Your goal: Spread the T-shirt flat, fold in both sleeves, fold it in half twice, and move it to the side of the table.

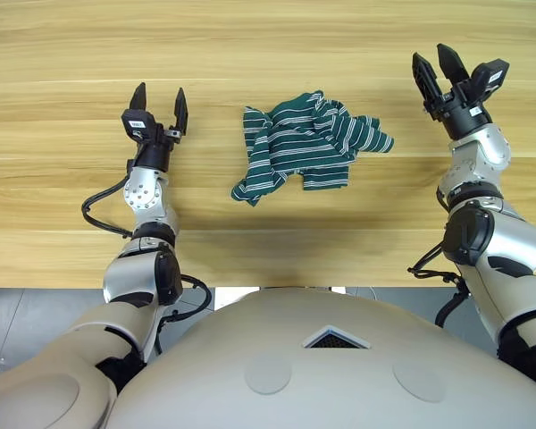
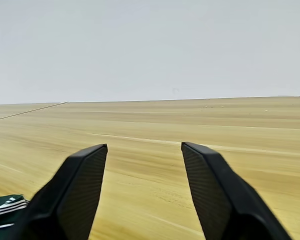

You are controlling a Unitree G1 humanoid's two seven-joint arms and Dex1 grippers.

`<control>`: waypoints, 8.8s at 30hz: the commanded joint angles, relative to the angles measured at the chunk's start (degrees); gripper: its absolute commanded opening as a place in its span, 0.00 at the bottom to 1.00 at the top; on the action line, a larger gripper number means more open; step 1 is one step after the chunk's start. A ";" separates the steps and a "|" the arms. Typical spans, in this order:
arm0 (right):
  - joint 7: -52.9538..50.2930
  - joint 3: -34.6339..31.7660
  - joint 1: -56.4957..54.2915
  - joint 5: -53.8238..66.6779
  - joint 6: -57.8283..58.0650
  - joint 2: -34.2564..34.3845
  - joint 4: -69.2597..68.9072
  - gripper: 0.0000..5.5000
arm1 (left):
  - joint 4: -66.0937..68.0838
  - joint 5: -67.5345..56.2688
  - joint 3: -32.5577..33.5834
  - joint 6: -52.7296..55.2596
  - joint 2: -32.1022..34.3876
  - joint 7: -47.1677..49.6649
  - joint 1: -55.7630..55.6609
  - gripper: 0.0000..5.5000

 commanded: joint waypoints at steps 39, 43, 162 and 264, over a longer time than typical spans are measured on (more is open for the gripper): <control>15.94 28.65 -5.39 -18.19 20.75 -0.64 -12.06 0.20 | -37.71 -3.51 -8.07 15.08 -2.33 -4.33 12.03 0.65; 15.23 29.45 -5.20 -18.90 21.41 -0.34 -12.17 0.05 | -57.13 -5.68 -12.43 35.38 -1.55 -2.54 19.78 0.65; -20.36 21.75 -32.67 -25.88 28.54 -3.33 4.86 0.00 | 8.82 9.62 -11.01 51.48 18.39 -15.63 -46.22 0.00; 16.82 42.47 -0.88 -1.24 10.85 -10.70 -25.24 0.52 | 10.87 18.89 -20.91 37.53 2.88 -5.18 -24.05 0.50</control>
